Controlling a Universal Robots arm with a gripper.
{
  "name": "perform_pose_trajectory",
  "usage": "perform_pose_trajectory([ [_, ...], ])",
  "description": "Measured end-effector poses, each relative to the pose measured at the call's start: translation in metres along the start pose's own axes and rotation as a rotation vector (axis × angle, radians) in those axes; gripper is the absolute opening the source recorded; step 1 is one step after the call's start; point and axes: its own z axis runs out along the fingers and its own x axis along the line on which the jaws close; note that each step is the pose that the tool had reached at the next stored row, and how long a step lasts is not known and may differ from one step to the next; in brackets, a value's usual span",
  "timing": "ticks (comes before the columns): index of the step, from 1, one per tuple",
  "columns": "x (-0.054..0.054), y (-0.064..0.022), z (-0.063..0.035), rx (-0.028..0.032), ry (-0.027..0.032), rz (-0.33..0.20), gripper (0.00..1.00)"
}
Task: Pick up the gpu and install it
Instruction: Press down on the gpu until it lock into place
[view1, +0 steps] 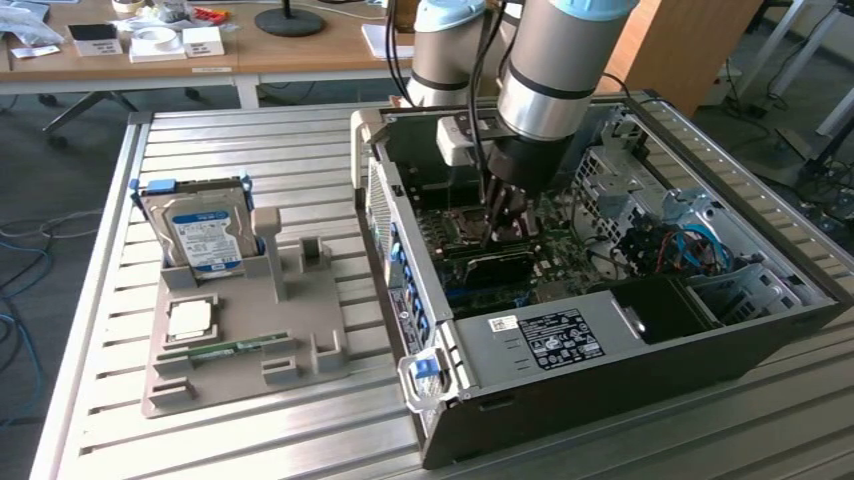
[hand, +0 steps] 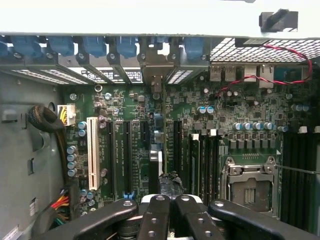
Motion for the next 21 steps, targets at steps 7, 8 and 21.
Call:
perform_pose_trajectory([
  [7,0.0005,0.0,0.0028,0.0004,-0.0005,0.0,0.11],
  [8,0.0005,-0.0001,0.0036,0.001,-0.0004,0.0,0.11],
  [21,0.0008,0.0009,0.0088,0.0035,-0.0005,0.0,0.11],
])
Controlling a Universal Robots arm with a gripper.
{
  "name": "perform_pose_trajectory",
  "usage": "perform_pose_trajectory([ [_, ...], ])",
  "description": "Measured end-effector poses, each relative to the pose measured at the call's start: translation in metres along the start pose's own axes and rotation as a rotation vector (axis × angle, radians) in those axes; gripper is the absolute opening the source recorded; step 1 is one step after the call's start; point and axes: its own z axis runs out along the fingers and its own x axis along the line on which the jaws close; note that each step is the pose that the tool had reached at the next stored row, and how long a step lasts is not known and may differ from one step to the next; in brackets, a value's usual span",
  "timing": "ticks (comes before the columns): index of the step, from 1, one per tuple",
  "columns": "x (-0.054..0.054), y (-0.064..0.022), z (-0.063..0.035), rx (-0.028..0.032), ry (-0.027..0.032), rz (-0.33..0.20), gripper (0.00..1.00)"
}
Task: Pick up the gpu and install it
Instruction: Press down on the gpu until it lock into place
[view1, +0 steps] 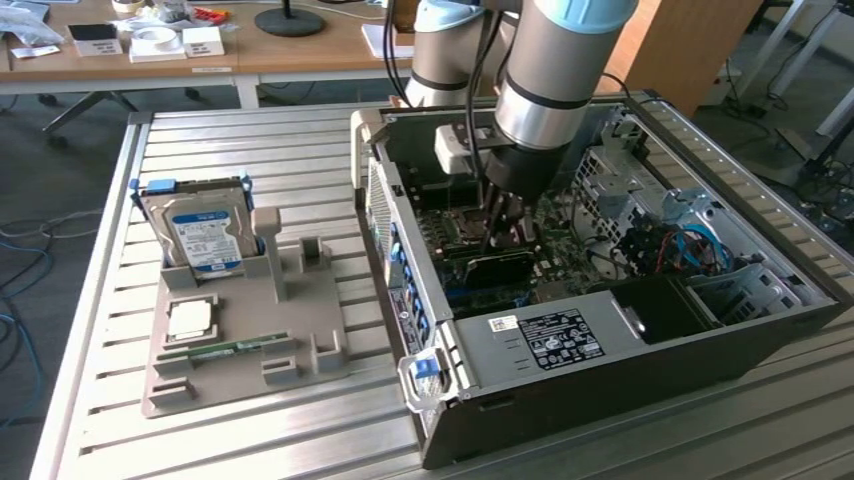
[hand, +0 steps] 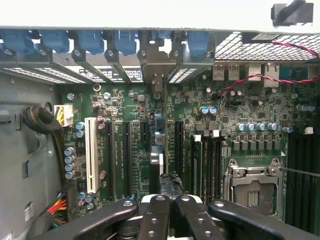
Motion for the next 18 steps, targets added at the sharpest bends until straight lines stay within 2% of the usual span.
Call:
perform_pose_trajectory([
  [18,0.0008,0.0,0.0074,0.0001,-0.0001,0.0,0.11],
])
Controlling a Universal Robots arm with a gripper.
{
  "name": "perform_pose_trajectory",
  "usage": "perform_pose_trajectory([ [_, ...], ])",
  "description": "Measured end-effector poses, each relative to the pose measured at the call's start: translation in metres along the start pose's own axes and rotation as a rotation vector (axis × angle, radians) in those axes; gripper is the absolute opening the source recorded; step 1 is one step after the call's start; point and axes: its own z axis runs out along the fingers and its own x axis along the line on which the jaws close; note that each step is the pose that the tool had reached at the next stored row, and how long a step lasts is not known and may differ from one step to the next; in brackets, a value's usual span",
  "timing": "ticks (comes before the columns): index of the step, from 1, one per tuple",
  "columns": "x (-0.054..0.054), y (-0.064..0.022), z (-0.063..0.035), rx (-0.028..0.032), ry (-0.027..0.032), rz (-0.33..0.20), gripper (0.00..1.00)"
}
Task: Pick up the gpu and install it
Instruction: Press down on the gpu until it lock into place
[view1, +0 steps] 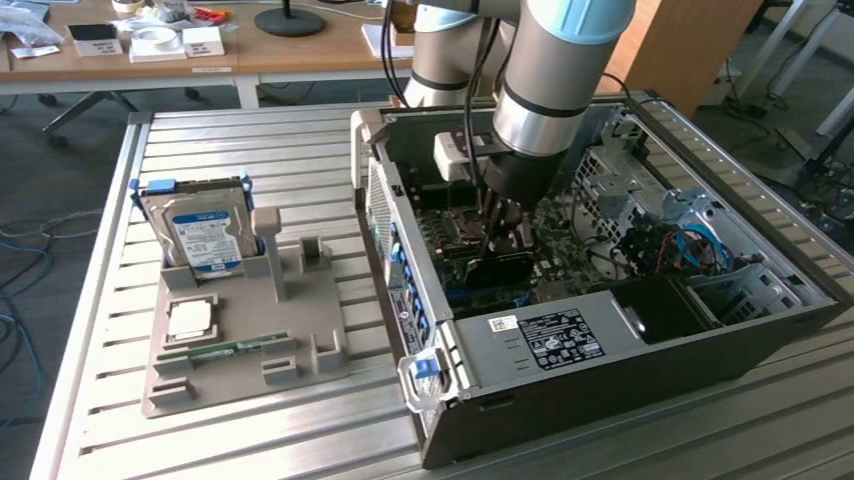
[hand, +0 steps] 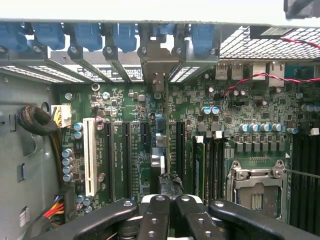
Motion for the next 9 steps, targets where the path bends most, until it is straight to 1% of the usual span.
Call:
perform_pose_trajectory([
  [9,0.0001,0.0001,0.0007,-0.0001,0.0004,0.0,0.11],
])
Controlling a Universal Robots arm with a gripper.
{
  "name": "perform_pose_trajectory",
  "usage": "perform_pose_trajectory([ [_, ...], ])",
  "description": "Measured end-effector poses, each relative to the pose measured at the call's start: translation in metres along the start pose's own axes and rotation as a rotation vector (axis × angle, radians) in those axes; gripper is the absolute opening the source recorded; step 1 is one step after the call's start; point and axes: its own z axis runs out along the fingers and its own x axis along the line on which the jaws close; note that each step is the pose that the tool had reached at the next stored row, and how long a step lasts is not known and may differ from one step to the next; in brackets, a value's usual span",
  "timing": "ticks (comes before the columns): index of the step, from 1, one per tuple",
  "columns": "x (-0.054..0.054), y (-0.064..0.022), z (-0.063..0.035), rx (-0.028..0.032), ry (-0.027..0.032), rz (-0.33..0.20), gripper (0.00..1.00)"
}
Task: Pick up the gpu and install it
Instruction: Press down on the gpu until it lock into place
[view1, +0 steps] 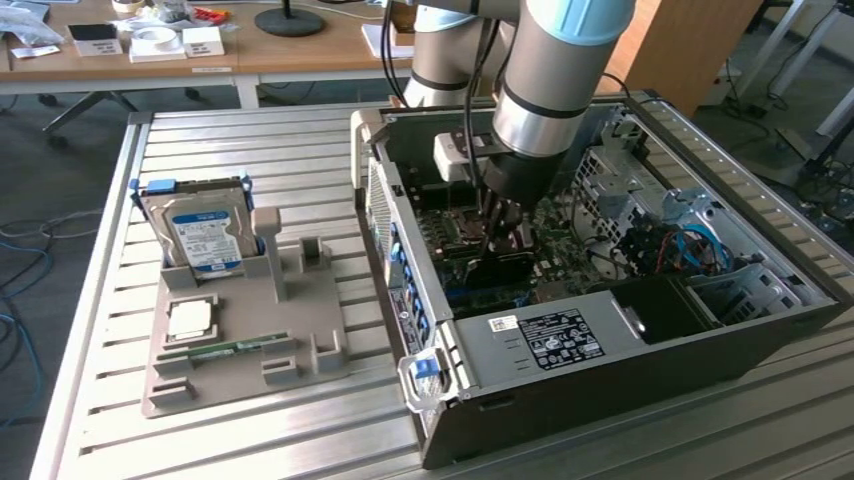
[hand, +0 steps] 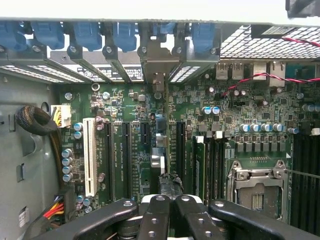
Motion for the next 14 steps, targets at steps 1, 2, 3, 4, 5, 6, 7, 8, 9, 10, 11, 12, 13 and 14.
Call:
perform_pose_trajectory([
  [1,0.0,0.0001,0.0,0.0,0.0,0.0,0.11],
  [2,0.0,0.0001,0.0,0.0,0.0,0.0,0.11],
  [3,0.0,0.0001,0.0001,0.0,-0.0001,0.0,0.11],
  [4,0.0,0.0001,0.0002,0.0,-0.0001,0.0,0.11],
  [5,0.0,0.0002,0.0007,0.0003,-0.0003,0.0,0.11],
  [6,0.0001,0.0005,0.0011,0.0002,0.0002,0.0,0.11],
  [7,0.0001,0.0007,0.0013,-0.0001,0.0004,0.0,0.11],
  [8,0.0001,0.0007,0.0013,-0.0001,0.0004,0.0,0.11],
  [9,0.0001,0.0007,0.0014,-0.0001,0.0003,0.0,0.11],
  [10,0.0001,0.0007,0.0015,0.0,0.0001,0.0,0.11],
  [11,0.0001,0.0008,0.0015,0.0001,0.0001,0.0,0.11],
  [12,0.0001,0.001,0.0017,0.0003,0.0,0.0,0.11],
  [13,0.0001,0.0013,0.0019,0.0005,0.0001,0.0,0.11],
  [14,0.0001,0.0014,0.0019,0.0005,0.0001,0.0,0.11],
])
